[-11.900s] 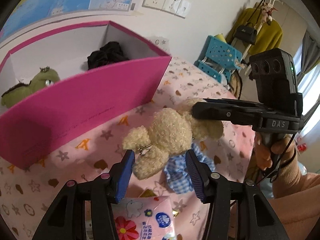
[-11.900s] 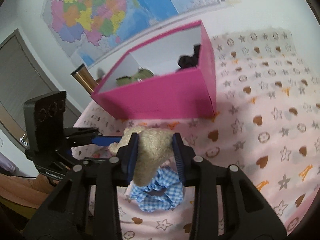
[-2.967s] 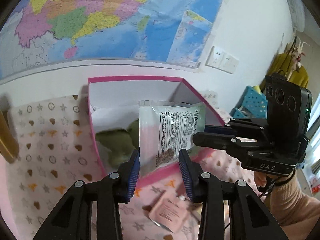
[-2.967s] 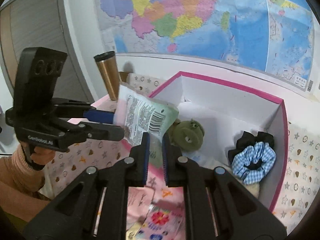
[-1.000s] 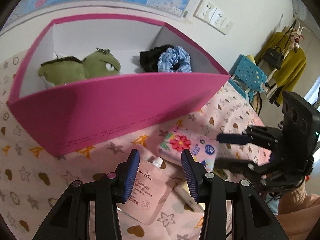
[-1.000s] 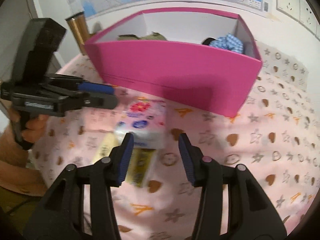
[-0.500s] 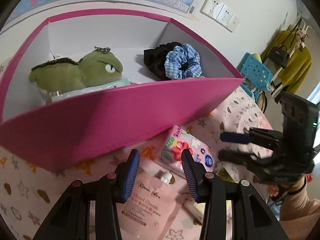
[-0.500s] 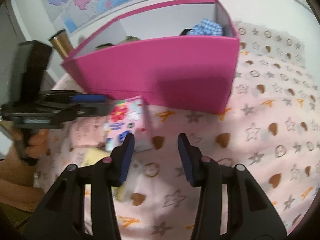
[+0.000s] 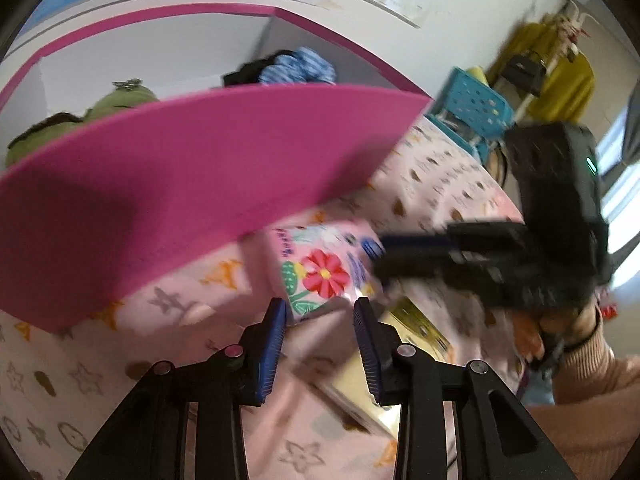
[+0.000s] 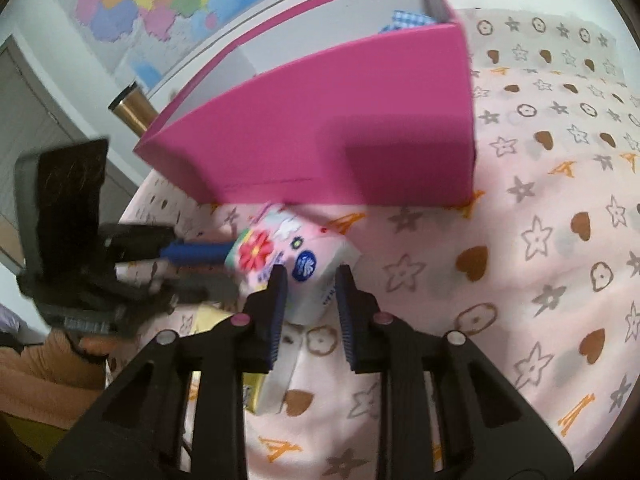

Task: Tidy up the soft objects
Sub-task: 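Grasp the pink floral tissue packet with the right gripper and lift it, then lower the tissue packet into the pink box and release it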

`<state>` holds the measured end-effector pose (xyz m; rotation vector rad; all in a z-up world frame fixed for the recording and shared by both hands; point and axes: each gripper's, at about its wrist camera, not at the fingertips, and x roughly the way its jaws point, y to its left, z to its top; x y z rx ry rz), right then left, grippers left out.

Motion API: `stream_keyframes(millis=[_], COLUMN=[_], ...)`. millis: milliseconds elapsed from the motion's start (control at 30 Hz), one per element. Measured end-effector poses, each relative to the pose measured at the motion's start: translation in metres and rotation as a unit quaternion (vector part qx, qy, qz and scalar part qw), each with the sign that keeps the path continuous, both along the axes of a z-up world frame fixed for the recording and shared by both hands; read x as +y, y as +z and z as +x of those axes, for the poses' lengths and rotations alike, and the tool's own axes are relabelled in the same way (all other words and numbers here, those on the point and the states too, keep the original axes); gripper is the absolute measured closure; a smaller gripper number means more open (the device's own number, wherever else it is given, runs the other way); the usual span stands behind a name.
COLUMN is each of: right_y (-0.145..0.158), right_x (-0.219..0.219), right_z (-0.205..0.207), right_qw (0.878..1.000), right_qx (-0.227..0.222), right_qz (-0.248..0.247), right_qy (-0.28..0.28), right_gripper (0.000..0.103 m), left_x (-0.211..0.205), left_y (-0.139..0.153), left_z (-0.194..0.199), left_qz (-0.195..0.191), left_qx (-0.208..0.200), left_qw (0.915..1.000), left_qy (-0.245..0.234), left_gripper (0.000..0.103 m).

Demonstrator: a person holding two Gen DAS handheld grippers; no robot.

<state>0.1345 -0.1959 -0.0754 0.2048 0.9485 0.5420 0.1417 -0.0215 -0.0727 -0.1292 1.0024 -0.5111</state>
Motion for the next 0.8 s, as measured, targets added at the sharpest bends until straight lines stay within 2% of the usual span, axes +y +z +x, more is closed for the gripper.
stream_keyframes(millis=[67,133,200,267,367,433,600,800], right_y=[0.000,0.000,-0.001,0.000,0.001,0.004,0.025,0.065], right_x=[-0.002,0.001,0.002,0.007,0.007,0.008,0.010,0.016], right_z=[0.003,0.005,0.003,0.001,0.000,-0.001,-0.012,-0.017], right_qw=[1.000,1.000,1.000,1.000,1.000,1.000,0.999,0.995], right_qx=[0.003,0.001,0.000,-0.005,-0.008,-0.012,-0.042,-0.089], right_qz=[0.004,0.003,0.004,-0.003,-0.007,-0.007,-0.015,-0.014], right_qy=[-0.003,-0.001,0.003,0.007,0.009,0.009,0.023,0.040], right_gripper=[0.072,0.072,0.072,0.072,0.072,0.072,0.072,0.072], left_x=[-0.005,-0.004,0.001,0.006,0.006,0.002,0.000,0.006], left_y=[-0.001,-0.001,0.000,-0.001,-0.003,-0.001,0.008,0.045], left_z=[-0.006,-0.004,0.002,0.008,0.010,0.007,0.002,-0.009], left_qz=[0.001,0.012,0.001,-0.006,-0.018,-0.007,-0.017,-0.030], left_qx=[0.001,0.000,0.001,0.000,0.006,-0.001,-0.001,-0.045], left_qw=[0.9999,0.9999,1.0000,0.9996,0.9995,0.9997,0.9995,0.9981], left_qy=[-0.013,-0.003,0.010,0.026,0.024,0.023,0.026,0.028], left_gripper=[0.067,0.068,0.069,0.075,0.075,0.076,0.076,0.074])
